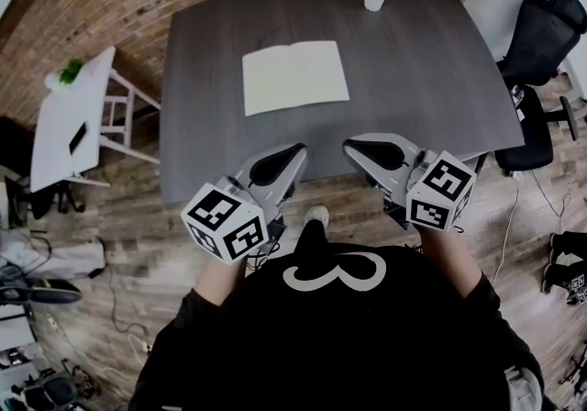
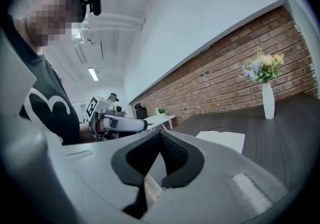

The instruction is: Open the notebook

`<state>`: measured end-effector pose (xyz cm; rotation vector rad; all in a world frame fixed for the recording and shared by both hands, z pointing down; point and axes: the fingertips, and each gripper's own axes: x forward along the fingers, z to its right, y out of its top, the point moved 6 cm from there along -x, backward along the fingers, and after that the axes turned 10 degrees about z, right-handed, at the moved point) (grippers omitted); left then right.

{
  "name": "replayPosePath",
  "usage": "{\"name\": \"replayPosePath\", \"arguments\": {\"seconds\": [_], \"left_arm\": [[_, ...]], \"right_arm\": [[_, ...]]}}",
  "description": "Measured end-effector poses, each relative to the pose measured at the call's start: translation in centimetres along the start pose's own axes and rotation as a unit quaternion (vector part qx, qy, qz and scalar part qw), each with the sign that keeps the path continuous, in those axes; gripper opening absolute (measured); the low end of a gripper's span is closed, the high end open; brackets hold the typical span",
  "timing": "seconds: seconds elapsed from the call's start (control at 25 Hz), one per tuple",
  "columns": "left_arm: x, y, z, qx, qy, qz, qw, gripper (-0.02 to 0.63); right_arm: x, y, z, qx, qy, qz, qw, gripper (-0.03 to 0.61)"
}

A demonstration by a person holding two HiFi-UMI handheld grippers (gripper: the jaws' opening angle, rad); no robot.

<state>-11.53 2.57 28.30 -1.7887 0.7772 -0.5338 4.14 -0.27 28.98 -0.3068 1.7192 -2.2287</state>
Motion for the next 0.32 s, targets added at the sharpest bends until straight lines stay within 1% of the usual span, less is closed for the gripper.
{"name": "replayPosePath", "arguments": {"seconds": [0.32], "left_arm": [[0.52,-0.39,-0.20,-0.008,-0.002,-0.004,1.0000,0.014]], "right_arm": [[0.44,-0.18,0.57,0.008,0.000,0.002,1.000,0.002]]}}
